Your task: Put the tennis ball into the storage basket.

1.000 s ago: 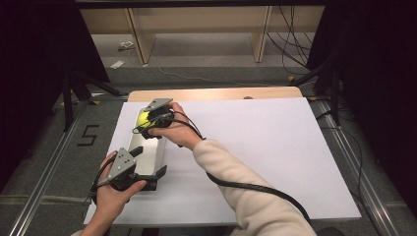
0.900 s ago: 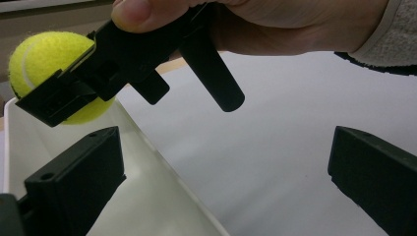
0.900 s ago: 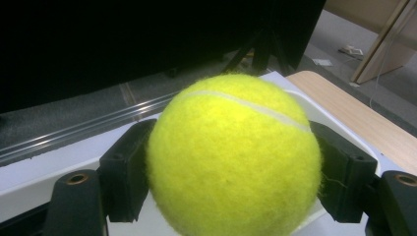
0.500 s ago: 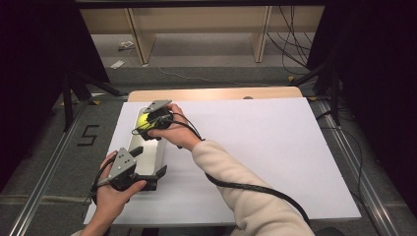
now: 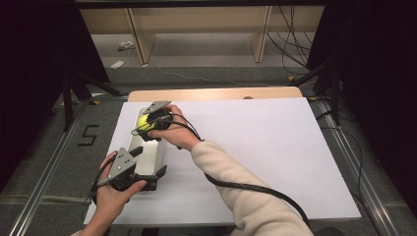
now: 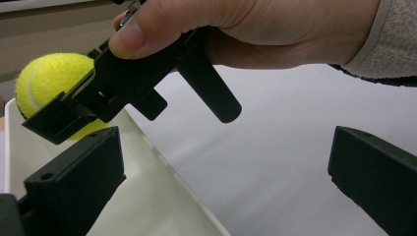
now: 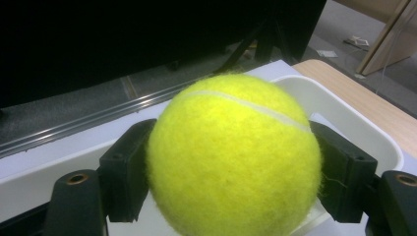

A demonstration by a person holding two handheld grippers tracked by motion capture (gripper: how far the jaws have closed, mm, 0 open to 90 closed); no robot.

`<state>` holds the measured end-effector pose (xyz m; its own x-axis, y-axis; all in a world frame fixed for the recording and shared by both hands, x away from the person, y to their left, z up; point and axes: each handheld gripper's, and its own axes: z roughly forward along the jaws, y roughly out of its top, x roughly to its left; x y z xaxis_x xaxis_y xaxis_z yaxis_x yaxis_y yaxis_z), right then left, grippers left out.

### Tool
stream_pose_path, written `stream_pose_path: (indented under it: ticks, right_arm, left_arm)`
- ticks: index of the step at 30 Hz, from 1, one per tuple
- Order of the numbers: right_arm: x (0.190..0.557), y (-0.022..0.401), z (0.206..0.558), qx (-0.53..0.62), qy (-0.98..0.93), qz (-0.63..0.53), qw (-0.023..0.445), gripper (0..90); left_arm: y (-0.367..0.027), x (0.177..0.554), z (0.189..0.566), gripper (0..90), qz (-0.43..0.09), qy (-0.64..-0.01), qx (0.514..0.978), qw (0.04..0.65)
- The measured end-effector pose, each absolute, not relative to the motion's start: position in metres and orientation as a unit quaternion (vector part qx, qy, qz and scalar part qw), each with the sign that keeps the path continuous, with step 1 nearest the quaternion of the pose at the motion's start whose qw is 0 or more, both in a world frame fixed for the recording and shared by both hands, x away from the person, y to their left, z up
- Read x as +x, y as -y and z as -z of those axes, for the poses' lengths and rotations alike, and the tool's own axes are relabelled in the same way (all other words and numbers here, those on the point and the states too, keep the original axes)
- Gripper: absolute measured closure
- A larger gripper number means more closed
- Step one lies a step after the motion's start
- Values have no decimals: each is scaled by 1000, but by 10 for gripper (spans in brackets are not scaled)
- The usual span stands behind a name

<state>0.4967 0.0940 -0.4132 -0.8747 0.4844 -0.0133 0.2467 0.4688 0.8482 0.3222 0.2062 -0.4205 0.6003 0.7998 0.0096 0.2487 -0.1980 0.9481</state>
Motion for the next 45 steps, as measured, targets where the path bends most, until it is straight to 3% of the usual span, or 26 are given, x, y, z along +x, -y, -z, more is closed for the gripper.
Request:
stream_pose_path:
  ticks: [45]
  right_arm:
    - [497,-99,426,212,-859,-451,115,264]
  left_arm:
    - [-206,322,420,0,-264,-360,727,522]
